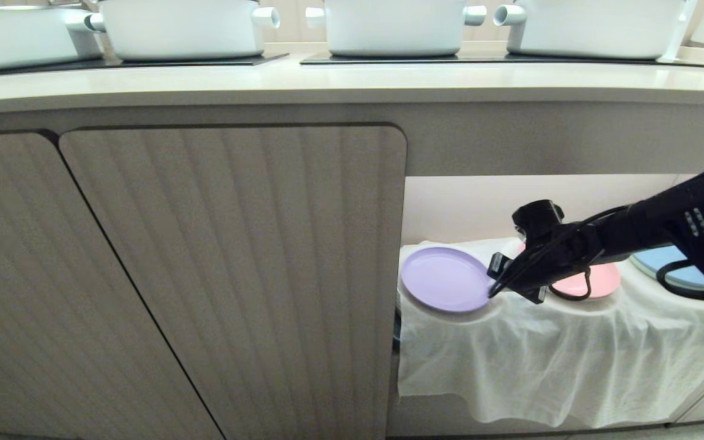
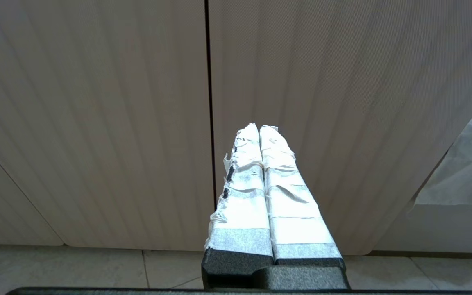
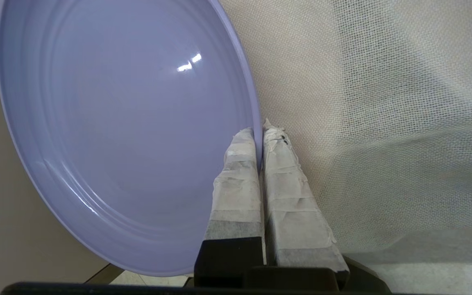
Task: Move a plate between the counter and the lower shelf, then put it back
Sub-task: Put the plate in the cupboard
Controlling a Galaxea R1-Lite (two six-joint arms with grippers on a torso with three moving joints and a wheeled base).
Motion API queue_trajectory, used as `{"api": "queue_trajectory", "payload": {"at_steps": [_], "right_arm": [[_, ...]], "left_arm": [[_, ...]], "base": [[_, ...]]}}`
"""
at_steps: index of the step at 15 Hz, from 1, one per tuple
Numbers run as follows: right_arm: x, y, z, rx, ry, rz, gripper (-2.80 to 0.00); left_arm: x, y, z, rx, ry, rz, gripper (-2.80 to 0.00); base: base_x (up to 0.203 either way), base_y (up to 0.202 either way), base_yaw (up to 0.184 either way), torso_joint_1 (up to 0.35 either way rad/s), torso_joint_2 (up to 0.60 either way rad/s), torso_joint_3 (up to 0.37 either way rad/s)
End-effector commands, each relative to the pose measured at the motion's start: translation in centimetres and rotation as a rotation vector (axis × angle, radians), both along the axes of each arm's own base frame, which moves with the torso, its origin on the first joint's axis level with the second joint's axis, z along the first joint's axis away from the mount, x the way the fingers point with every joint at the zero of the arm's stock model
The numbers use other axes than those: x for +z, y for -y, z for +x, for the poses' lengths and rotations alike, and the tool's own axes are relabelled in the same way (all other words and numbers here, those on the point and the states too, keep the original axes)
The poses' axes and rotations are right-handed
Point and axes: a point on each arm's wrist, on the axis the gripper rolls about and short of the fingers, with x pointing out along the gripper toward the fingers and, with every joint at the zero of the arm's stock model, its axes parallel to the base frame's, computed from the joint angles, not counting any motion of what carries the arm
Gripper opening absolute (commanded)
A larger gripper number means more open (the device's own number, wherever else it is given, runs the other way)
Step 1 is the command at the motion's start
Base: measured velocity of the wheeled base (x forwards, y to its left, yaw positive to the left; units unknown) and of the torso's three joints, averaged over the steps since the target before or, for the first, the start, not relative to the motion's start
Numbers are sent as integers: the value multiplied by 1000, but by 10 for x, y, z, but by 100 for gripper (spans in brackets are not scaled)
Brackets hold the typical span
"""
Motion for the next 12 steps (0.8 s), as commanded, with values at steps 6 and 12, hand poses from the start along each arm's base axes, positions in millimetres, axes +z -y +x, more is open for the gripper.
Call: {"api": "queue_trajectory", "payload": {"at_steps": [6, 12], "right_arm": [[-1, 0, 0, -27, 5, -31, 0], [2, 1, -1, -32, 9, -35, 0]], "left_arm": [[0, 0, 0, 1, -1, -1, -280], [0, 0, 0, 2, -1, -1, -280]], "base": [[0, 0, 0, 0, 0, 0], [0, 0, 0, 0, 0, 0]]}}
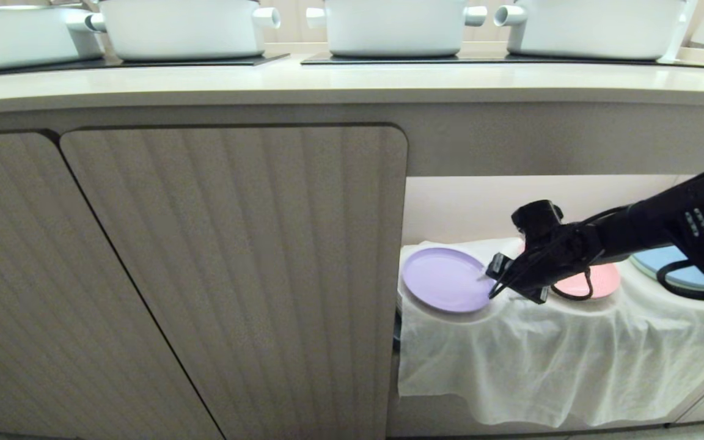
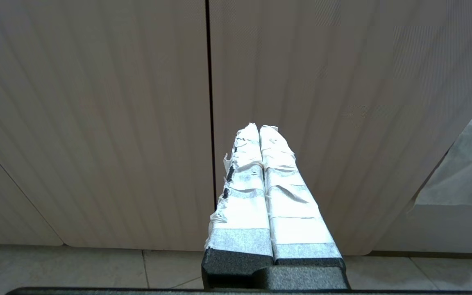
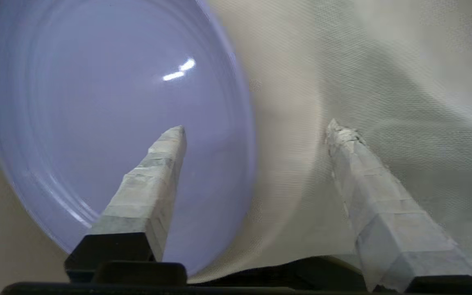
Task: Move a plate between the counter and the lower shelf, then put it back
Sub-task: Put the plate in the cupboard
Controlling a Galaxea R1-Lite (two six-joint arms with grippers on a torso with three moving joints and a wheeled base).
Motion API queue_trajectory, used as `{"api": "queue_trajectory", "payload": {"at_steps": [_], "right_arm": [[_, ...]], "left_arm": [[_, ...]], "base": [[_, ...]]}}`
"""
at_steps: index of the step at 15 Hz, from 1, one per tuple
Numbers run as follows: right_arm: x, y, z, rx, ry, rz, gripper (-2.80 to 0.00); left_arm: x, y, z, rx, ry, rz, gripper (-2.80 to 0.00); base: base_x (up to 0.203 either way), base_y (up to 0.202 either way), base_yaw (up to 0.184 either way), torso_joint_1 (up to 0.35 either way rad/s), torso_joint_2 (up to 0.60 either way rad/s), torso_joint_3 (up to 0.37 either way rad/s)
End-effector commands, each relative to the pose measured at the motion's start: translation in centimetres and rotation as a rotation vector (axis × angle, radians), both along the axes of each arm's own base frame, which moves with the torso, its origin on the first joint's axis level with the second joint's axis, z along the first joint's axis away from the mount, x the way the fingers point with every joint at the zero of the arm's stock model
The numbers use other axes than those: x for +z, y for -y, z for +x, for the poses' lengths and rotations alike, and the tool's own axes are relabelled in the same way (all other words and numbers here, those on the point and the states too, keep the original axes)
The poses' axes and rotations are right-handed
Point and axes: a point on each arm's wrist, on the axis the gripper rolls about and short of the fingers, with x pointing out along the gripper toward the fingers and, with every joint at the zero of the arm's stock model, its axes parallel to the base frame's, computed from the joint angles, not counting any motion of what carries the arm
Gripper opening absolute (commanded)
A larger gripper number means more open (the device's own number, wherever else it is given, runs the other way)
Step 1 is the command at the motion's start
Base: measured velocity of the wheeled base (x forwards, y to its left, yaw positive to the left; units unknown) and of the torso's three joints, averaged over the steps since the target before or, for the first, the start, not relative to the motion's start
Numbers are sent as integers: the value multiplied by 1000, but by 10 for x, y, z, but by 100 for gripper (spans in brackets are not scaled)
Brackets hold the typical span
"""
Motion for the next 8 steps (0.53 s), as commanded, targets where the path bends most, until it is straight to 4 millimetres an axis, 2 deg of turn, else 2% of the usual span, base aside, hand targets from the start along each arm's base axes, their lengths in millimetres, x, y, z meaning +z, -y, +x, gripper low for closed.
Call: {"api": "queue_trajectory", "payload": {"at_steps": [1, 8], "right_arm": [[3, -1, -1, 2, 6, 5, 0], [14, -1, -5, 3, 26, 9, 0]], "left_arm": [[0, 0, 0, 1, 0, -1, -280], [0, 0, 0, 1, 0, -1, -280]], "base": [[0, 0, 0, 0, 0, 0], [0, 0, 0, 0, 0, 0]]}}
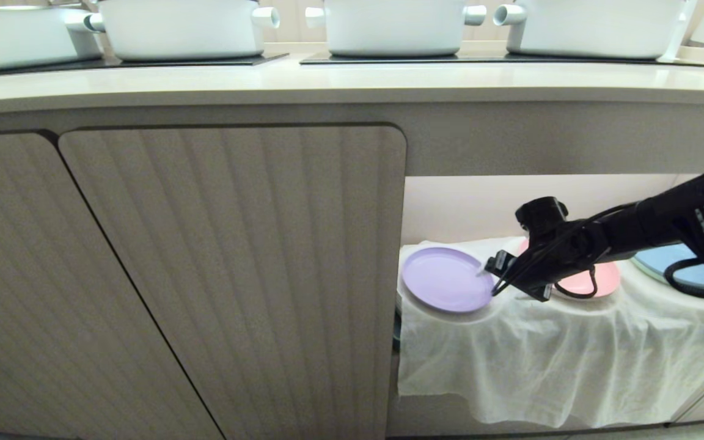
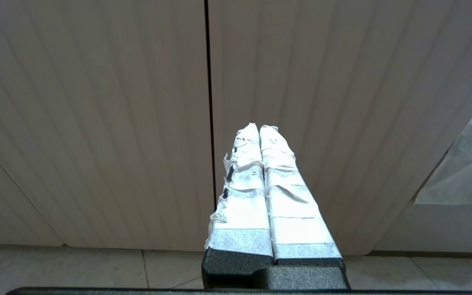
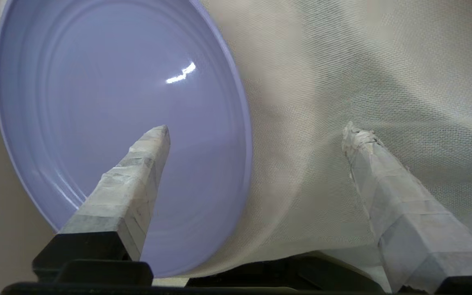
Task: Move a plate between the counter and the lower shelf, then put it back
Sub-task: Put the plate in the cupboard
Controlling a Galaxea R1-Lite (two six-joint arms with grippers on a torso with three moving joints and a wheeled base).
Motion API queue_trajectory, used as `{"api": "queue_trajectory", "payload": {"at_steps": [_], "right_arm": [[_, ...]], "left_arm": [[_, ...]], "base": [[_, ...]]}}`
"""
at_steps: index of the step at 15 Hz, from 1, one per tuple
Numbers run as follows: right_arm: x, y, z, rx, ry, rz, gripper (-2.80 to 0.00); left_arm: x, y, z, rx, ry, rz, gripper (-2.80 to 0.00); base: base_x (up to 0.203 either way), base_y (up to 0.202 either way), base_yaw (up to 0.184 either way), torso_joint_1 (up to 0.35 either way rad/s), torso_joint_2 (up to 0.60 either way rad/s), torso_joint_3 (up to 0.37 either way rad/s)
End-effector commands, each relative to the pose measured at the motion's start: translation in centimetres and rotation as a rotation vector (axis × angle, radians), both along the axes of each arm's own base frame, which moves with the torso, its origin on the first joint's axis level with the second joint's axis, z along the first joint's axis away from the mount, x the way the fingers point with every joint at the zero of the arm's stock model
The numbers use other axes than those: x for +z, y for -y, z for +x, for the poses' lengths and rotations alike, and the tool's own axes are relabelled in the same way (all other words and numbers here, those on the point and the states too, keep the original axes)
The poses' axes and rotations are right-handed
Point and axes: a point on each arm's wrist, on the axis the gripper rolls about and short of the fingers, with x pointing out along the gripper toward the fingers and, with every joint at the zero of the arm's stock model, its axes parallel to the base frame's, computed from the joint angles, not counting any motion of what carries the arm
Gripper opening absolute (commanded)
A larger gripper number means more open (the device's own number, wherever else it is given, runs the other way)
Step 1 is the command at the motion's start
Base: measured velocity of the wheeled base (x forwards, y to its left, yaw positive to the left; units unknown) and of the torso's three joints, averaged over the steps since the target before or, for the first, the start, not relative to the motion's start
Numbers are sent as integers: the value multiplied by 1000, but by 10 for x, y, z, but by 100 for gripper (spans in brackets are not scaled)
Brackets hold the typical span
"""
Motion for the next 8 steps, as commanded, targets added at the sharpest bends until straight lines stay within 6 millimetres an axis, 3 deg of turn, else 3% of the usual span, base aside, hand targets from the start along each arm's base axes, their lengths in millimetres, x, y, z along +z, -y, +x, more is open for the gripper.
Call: {"api": "queue_trajectory", "payload": {"at_steps": [1, 8], "right_arm": [[7, 0, -2, -1, 14, 4, 0], [11, 1, -20, 11, -11, -8, 0]], "left_arm": [[0, 0, 0, 1, -1, -1, -280], [0, 0, 0, 1, -1, -1, -280]], "base": [[0, 0, 0, 0, 0, 0], [0, 0, 0, 0, 0, 0]]}}
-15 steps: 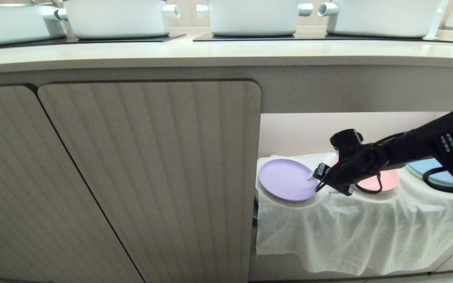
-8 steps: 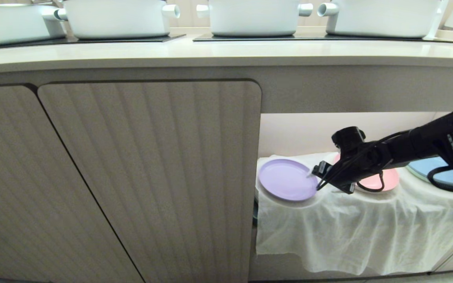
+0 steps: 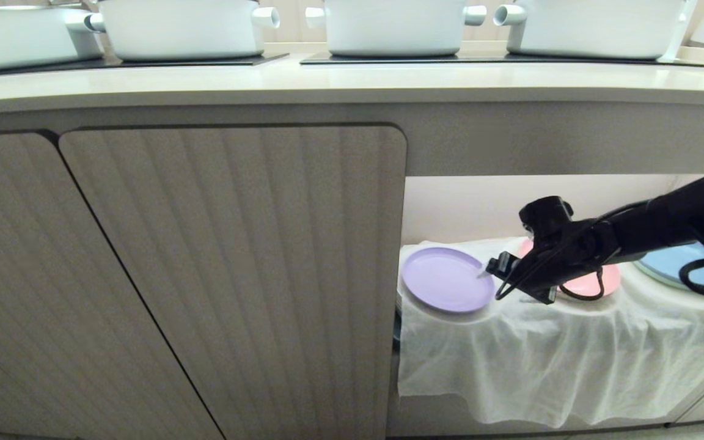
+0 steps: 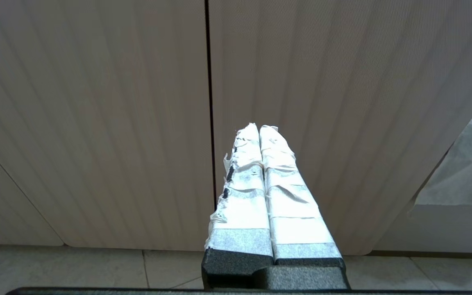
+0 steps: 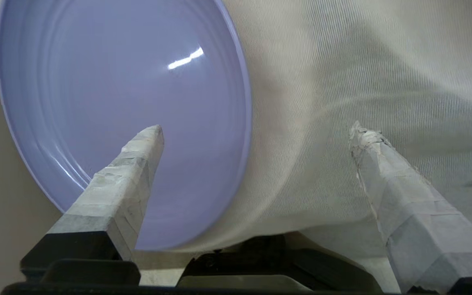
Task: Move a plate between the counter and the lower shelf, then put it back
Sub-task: Put the plate in the cupboard
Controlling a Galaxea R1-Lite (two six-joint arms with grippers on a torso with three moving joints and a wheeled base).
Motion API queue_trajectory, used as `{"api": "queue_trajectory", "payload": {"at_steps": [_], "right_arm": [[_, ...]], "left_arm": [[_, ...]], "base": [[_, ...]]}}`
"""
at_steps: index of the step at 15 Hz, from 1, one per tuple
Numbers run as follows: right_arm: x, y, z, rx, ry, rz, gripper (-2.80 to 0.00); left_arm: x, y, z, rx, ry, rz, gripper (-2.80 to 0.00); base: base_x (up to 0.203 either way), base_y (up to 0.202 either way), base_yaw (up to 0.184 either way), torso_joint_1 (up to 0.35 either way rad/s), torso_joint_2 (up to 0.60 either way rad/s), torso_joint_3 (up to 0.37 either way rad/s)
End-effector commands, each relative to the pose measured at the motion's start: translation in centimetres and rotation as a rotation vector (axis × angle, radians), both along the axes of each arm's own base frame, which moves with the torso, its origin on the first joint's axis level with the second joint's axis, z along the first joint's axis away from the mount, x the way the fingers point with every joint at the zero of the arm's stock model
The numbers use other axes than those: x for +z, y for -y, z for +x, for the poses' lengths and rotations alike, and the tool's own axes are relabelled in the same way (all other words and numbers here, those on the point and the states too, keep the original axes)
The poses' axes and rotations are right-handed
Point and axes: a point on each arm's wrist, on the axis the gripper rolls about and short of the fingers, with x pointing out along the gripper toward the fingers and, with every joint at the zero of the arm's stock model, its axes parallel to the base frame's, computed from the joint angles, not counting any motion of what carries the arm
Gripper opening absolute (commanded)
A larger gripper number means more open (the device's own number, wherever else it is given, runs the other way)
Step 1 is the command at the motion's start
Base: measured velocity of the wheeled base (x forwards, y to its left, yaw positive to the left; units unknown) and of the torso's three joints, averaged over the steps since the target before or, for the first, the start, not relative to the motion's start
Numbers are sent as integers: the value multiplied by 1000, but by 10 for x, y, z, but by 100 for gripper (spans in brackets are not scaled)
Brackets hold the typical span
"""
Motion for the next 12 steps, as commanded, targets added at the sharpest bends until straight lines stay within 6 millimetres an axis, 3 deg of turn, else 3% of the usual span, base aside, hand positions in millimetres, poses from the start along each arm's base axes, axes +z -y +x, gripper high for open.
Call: {"api": "queue_trajectory", "payload": {"at_steps": [1, 12], "right_arm": [[6, 1, -9, 0, -3, 2, 0], [20, 6, -47, 115, -57, -81, 0]], "left_arm": [[0, 0, 0, 0, -1, -1, -280], [0, 0, 0, 1, -1, -1, -280]], "base": [[0, 0, 0, 0, 0, 0], [0, 0, 0, 0, 0, 0]]}}
